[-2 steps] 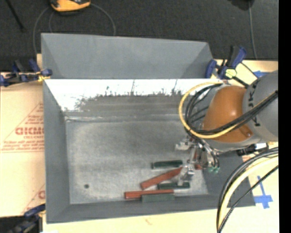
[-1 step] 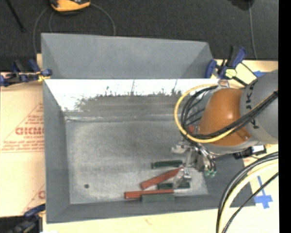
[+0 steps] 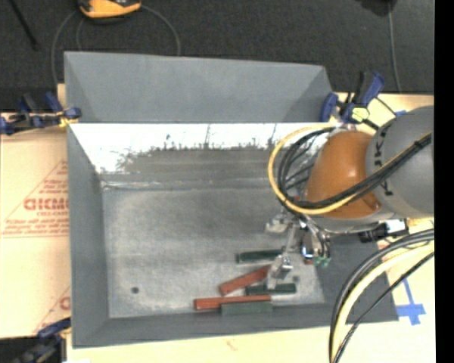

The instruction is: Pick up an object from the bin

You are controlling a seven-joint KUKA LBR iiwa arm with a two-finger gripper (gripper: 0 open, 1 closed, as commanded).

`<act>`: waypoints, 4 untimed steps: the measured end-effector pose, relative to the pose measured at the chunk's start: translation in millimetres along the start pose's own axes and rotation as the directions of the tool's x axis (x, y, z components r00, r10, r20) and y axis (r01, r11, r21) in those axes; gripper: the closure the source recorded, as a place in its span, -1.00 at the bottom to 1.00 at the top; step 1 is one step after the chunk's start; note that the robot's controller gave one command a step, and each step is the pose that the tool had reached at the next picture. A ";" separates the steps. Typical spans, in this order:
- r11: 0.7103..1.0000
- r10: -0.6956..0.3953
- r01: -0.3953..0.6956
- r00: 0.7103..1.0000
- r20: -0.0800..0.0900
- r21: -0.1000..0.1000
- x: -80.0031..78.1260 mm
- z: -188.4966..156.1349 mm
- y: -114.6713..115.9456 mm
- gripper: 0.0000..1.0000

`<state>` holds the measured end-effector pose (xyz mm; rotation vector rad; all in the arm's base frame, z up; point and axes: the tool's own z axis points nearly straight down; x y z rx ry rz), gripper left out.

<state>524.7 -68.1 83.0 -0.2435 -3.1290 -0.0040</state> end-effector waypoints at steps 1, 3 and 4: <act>1.000 0.001 -0.001 1.000 0.013 0.002 5.9 -1.4 -0.4 1.00; 1.000 -0.001 0.001 1.000 0.008 0.003 7.6 -5.0 -0.5 1.00; 1.000 -0.003 0.003 1.000 -0.002 0.002 10.0 -23.7 -0.5 1.00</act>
Offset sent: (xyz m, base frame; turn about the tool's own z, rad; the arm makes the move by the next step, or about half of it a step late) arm 0.0000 0.0000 0.0000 0.0000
